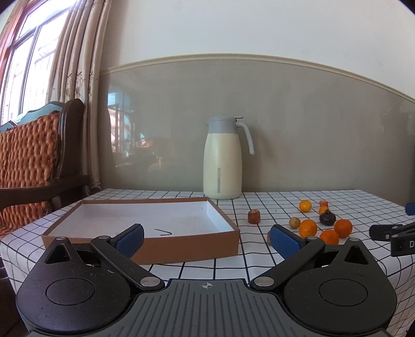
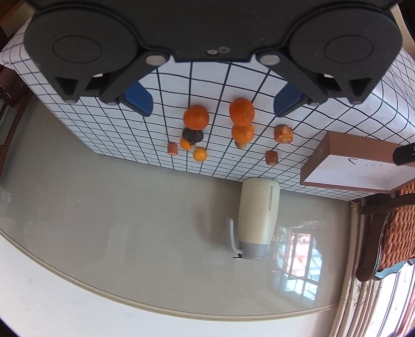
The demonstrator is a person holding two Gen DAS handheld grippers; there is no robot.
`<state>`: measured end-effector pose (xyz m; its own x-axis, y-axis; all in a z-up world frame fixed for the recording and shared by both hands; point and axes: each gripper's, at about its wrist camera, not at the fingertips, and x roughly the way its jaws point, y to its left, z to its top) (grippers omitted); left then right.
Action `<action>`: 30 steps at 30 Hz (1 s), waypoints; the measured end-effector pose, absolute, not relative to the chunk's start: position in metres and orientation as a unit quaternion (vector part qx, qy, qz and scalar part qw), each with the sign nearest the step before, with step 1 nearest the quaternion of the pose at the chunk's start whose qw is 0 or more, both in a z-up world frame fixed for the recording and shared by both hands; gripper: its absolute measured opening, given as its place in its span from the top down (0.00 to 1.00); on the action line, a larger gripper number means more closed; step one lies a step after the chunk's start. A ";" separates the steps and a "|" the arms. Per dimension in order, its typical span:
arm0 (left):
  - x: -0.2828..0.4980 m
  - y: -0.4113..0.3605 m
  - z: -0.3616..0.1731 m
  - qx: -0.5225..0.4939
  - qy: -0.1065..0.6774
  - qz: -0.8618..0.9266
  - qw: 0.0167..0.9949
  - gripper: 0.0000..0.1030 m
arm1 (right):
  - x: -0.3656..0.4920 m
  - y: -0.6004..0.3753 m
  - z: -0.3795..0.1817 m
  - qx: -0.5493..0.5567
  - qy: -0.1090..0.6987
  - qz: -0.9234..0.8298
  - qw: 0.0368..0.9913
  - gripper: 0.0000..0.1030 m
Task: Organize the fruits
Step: 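Move the left tool toward the peeled orange near the tray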
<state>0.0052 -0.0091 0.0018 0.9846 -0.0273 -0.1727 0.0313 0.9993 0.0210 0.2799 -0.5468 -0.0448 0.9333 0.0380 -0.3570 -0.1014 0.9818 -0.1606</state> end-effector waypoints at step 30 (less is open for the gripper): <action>0.088 -0.067 -0.031 0.023 0.134 -0.105 0.985 0.23 | 0.363 -0.524 -0.091 -0.116 0.248 0.088 0.958 0.72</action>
